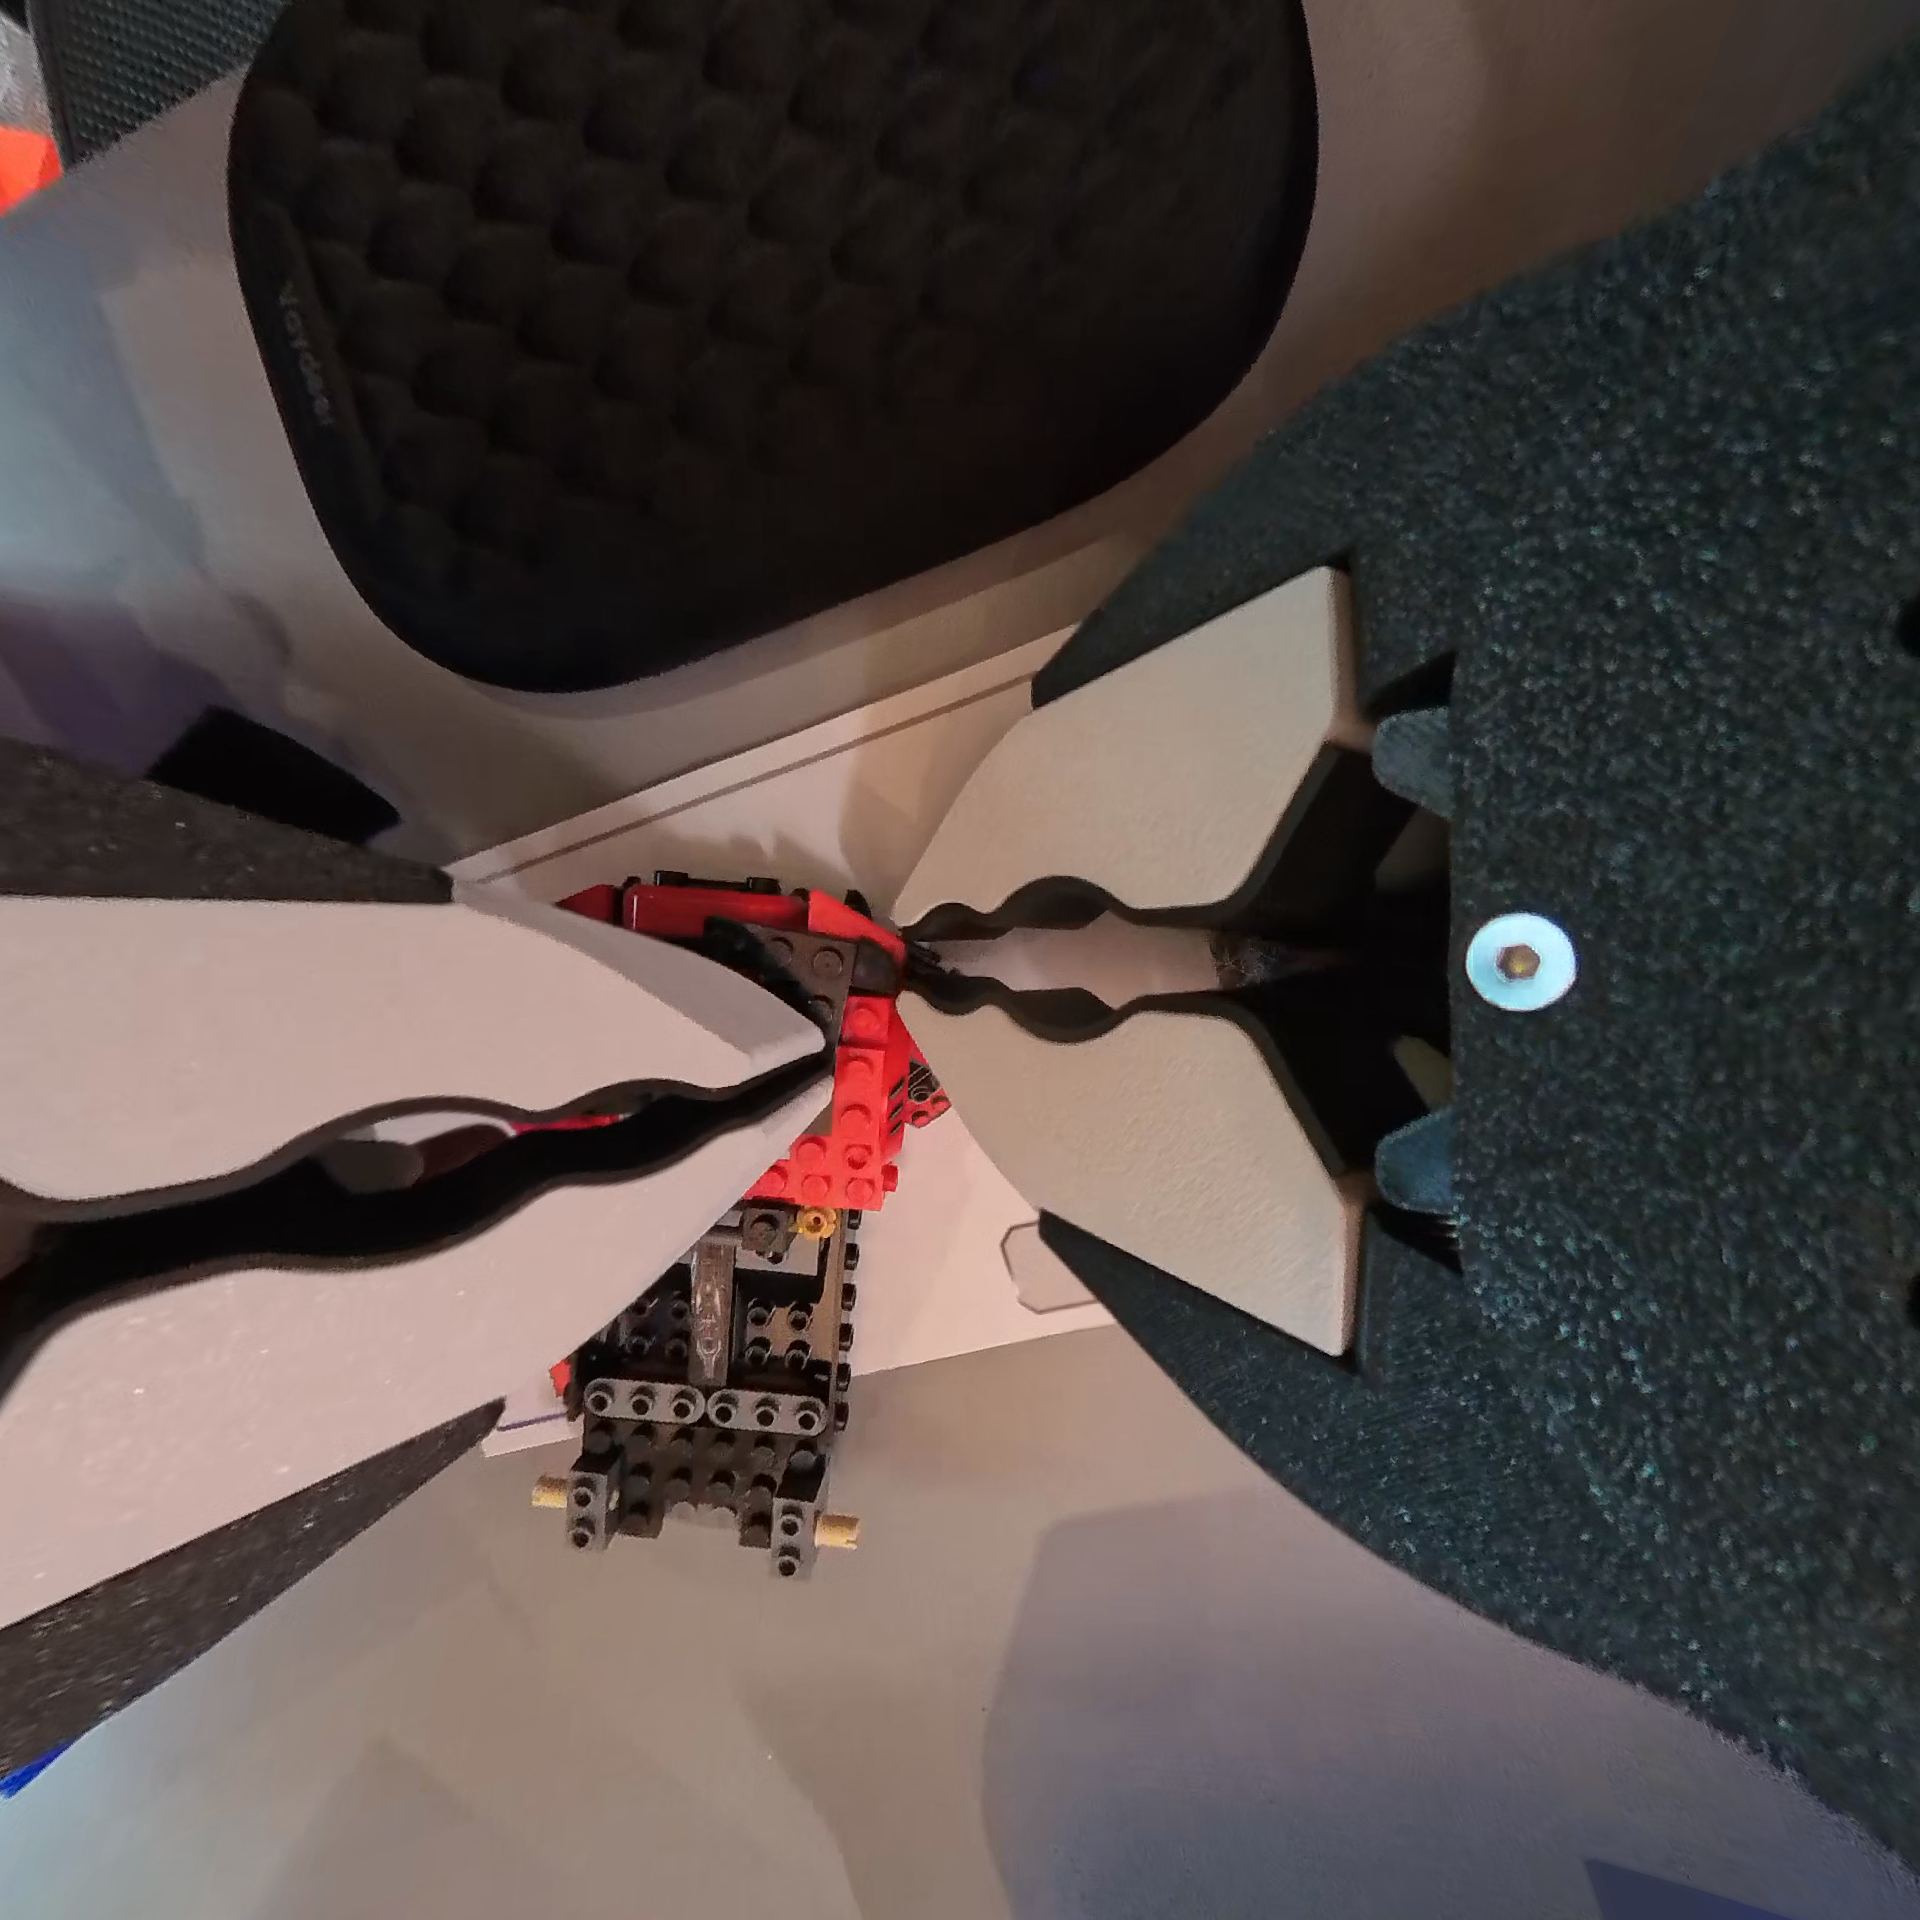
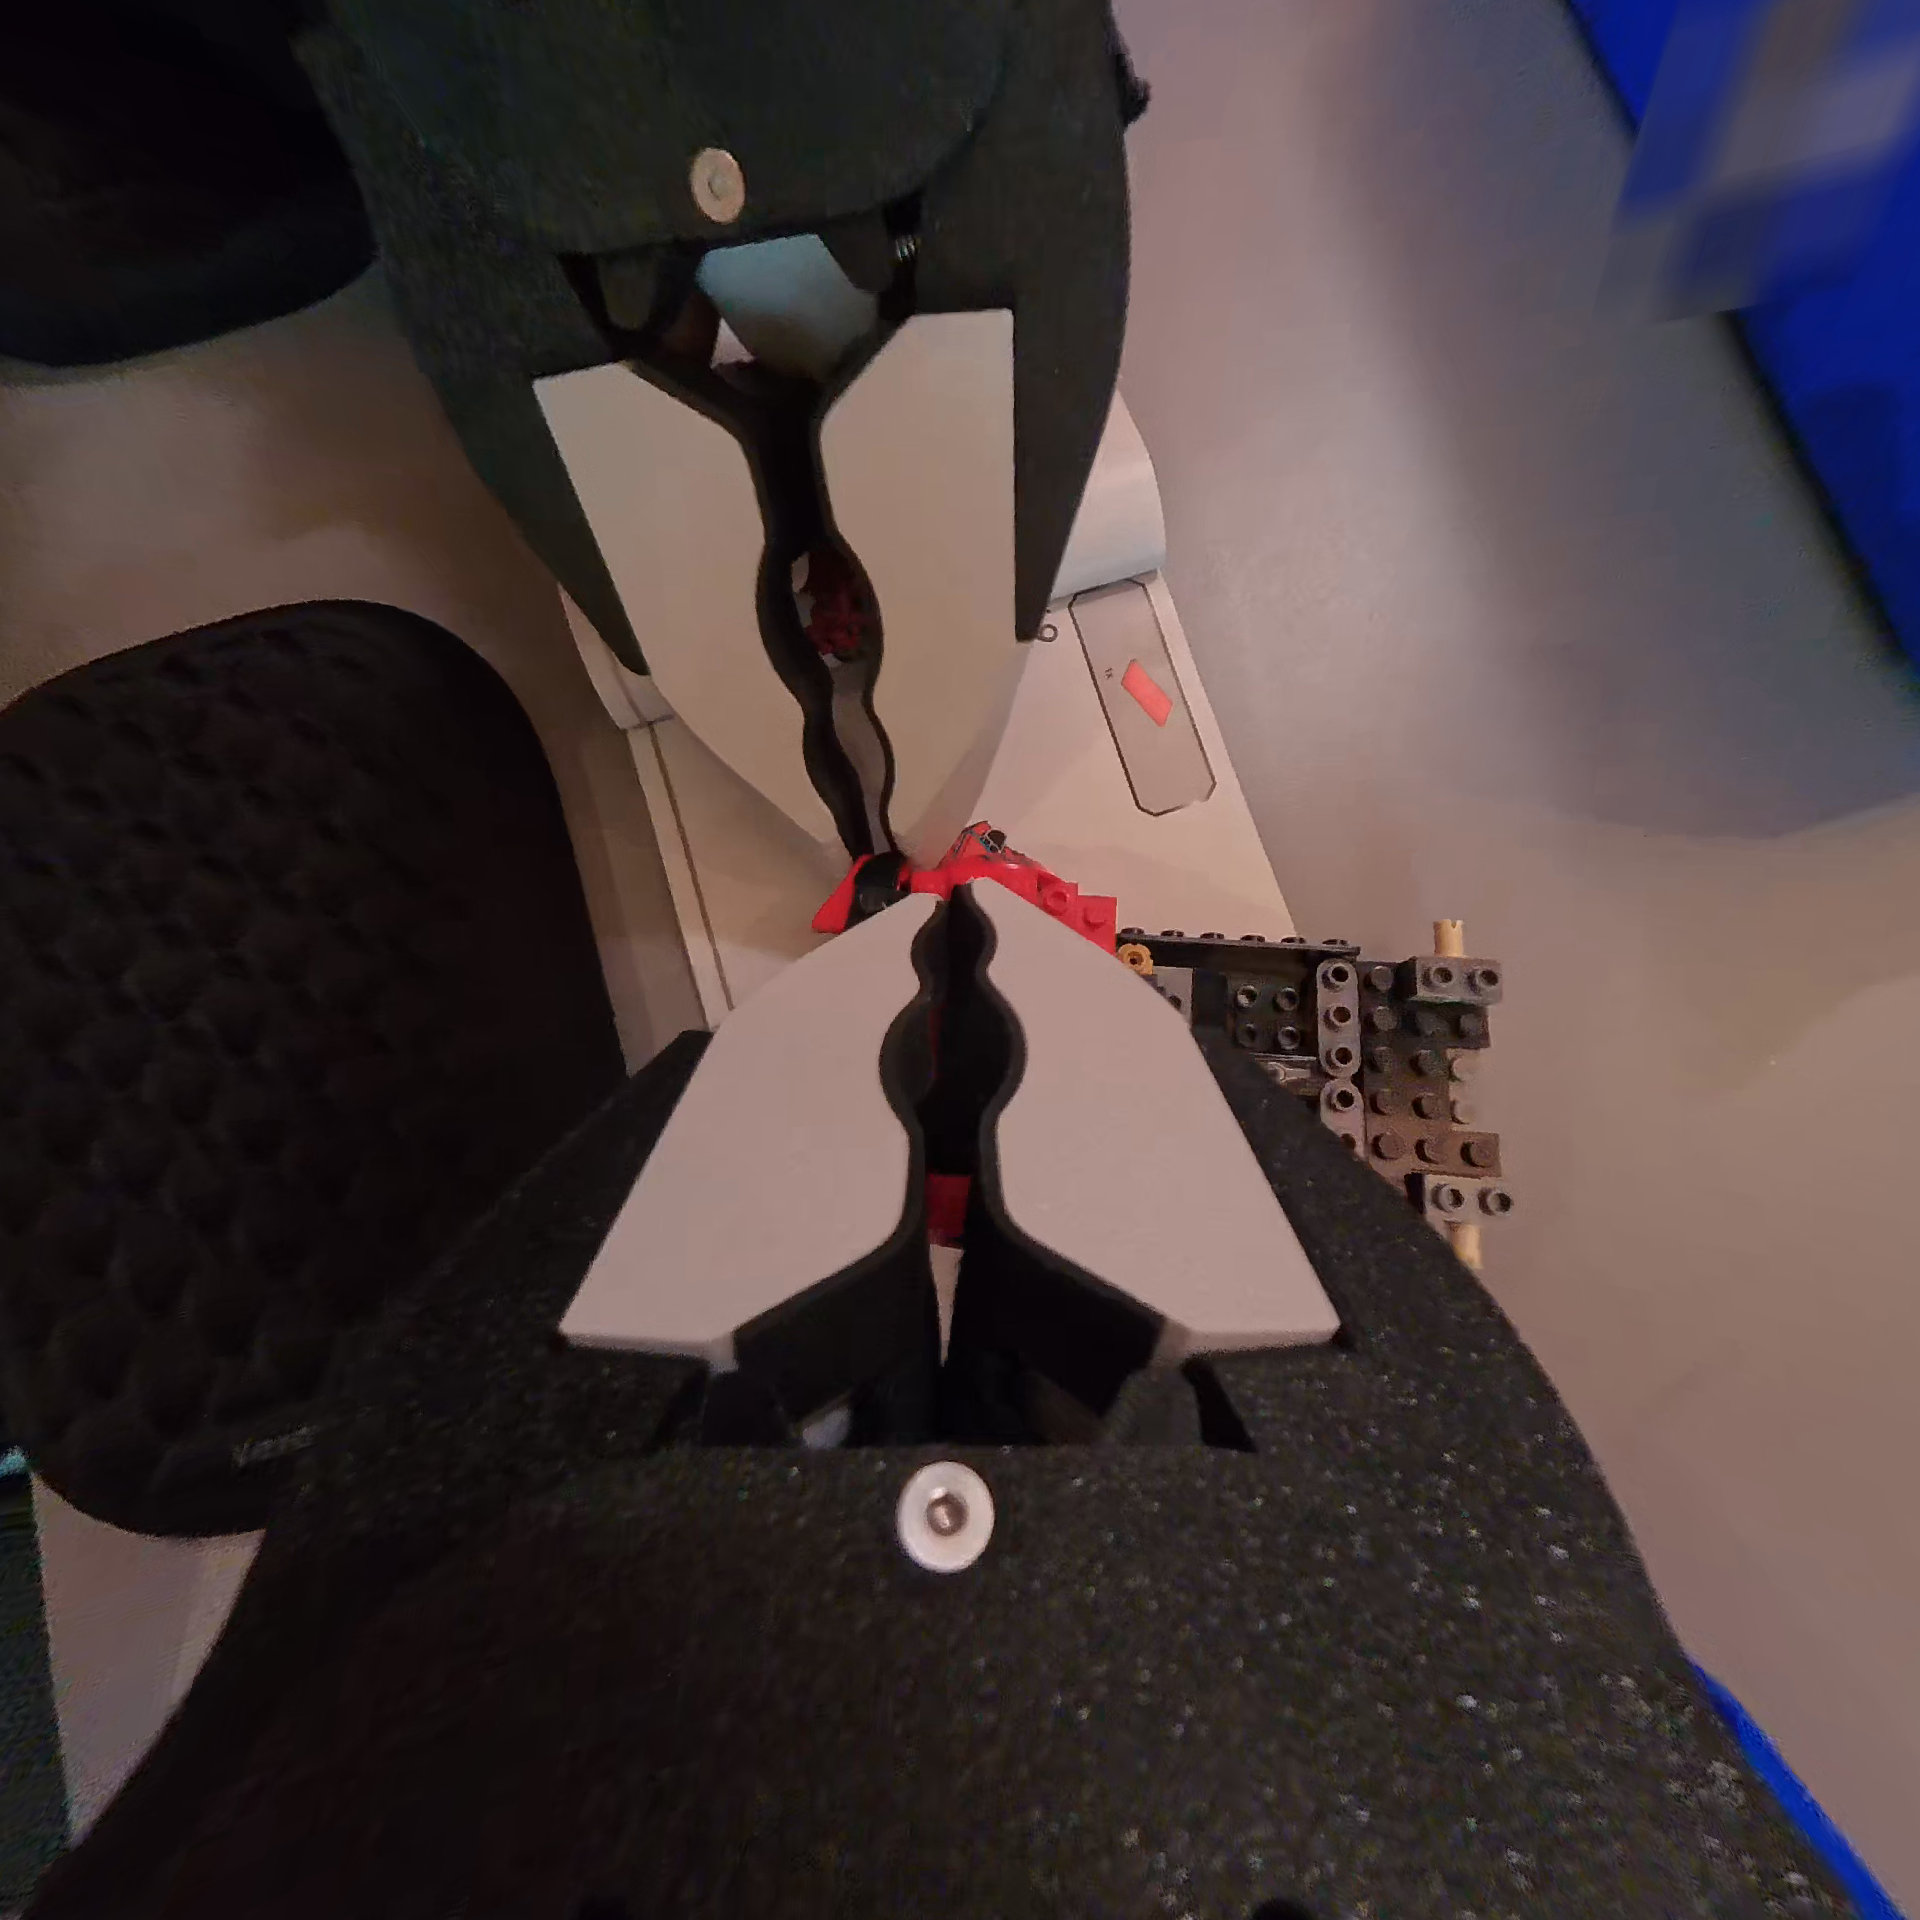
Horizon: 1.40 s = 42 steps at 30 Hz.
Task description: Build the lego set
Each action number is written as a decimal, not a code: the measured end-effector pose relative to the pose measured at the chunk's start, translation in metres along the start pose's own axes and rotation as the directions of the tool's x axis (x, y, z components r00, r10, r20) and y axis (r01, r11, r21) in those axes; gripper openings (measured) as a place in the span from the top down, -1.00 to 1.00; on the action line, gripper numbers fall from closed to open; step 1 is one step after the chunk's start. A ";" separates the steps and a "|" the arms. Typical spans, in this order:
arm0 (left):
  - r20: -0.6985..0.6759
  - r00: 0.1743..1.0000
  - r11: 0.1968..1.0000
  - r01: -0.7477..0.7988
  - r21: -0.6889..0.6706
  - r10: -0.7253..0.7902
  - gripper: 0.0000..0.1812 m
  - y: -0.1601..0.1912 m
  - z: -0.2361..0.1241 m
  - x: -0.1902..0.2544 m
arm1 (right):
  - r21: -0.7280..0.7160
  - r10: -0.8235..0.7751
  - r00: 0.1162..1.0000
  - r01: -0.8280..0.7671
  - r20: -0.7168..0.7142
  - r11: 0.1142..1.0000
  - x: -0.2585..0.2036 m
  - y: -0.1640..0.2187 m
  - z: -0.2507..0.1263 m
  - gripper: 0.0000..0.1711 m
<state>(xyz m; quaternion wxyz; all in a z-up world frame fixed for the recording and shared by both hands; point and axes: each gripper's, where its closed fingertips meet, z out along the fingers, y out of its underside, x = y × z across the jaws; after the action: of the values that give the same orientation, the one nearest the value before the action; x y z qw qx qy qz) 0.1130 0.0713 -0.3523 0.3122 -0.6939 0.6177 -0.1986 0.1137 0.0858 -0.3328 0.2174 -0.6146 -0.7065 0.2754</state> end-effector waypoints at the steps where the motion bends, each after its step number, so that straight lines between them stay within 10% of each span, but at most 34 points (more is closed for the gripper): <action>1: -0.004 1.000 1.000 0.012 -0.002 -0.012 0.94 0.000 0.001 0.000 | -0.004 -0.004 1.000 0.004 -0.004 1.000 0.001 0.000 -0.001 1.00; 42: -0.009 0.997 0.997 -0.075 0.029 0.075 0.98 -0.024 -0.005 -0.004 | -0.019 0.087 0.995 -0.088 -0.039 0.996 -0.011 0.013 -0.012 1.00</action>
<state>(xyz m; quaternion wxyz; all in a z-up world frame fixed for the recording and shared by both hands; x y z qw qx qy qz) 0.1270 0.0752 -0.3321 0.3259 -0.6648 0.6421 -0.1991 0.1335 0.0772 -0.3319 0.2123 -0.6525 -0.6773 0.2654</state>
